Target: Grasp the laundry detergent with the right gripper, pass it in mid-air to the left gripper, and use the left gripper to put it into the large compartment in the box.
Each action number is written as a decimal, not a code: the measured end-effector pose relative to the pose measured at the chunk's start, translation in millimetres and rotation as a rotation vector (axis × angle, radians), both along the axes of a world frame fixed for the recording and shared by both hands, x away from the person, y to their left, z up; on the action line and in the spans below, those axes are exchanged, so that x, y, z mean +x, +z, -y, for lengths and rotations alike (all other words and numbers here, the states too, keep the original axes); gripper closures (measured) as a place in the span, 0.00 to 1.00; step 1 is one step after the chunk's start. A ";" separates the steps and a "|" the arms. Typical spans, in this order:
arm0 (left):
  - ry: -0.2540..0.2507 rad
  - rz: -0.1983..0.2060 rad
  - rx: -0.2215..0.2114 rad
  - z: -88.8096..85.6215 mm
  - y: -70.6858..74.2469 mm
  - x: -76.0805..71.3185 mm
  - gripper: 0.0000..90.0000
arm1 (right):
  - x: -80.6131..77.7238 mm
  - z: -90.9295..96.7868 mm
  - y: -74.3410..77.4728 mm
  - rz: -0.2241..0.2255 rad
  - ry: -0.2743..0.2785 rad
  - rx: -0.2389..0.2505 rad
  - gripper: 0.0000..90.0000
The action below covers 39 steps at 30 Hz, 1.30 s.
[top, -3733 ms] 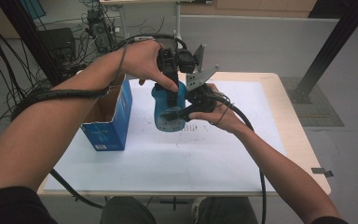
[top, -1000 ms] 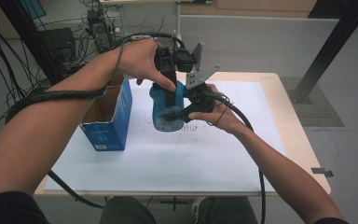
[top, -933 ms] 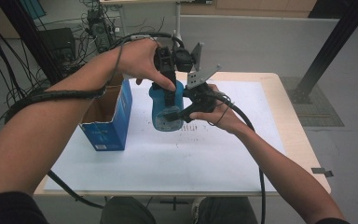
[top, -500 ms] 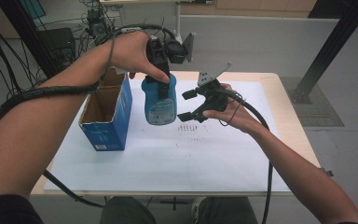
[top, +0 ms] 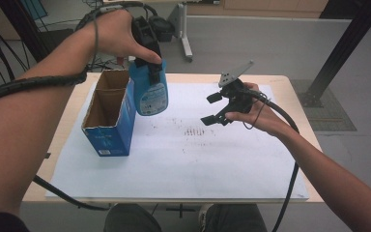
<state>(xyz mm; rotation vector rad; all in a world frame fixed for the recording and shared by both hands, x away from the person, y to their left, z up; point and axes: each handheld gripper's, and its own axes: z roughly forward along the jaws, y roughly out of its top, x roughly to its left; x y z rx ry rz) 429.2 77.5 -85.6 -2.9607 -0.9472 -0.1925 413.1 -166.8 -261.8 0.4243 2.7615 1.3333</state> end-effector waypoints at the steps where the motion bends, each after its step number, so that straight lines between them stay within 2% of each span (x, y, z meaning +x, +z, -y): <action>1: 0.015 0.008 0.003 -3.2 3.8 0.7 0.40 | -0.3 1.7 0.8 0.002 -0.005 -0.006 0.10; 7: 0.145 0.039 0.011 -23.5 25.8 3.2 0.40 | -0.8 12.9 4.5 -0.003 -0.025 -0.050 0.10; 8: 0.181 0.042 0.007 -28.0 30.0 3.3 0.40 | -0.9 14.5 4.9 -0.004 -0.029 -0.059 0.10; 9: 0.193 0.040 0.012 -31.0 33.0 4.1 0.40 | -1.1 16.7 5.2 -0.005 -0.033 -0.068 0.10; 10: 0.230 0.048 0.002 -35.4 36.7 4.1 0.40 | -1.0 18.0 5.3 -0.007 -0.035 -0.071 0.10; 11: 0.241 0.045 0.008 -38.5 39.5 4.8 0.40 | -0.8 20.1 5.4 -0.010 -0.039 -0.074 0.10; 15: 0.346 0.055 -0.002 -55.3 48.7 7.8 0.40 | -0.5 25.4 5.5 -0.014 -0.050 -0.087 0.10; 20: 0.466 0.053 -0.016 -73.0 53.4 10.3 0.40 | 0.1 29.9 5.2 -0.017 -0.061 -0.097 0.10; 24: 0.538 0.055 -0.025 -83.4 55.9 11.4 0.40 | 0.4 32.4 6.1 -0.014 -0.064 -0.097 0.10; 28: 0.654 0.070 -0.042 -94.8 59.0 12.8 0.40 | 0.2 33.7 6.4 -0.016 -0.066 -0.097 0.10; 32: 0.724 0.086 -0.046 -103.6 59.3 14.0 0.40 | -0.6 34.8 6.3 -0.017 -0.064 -0.096 0.10; 39: 0.852 0.075 -0.072 -118.9 55.2 16.5 0.40 | -1.7 35.1 7.5 -0.013 -0.058 -0.099 0.10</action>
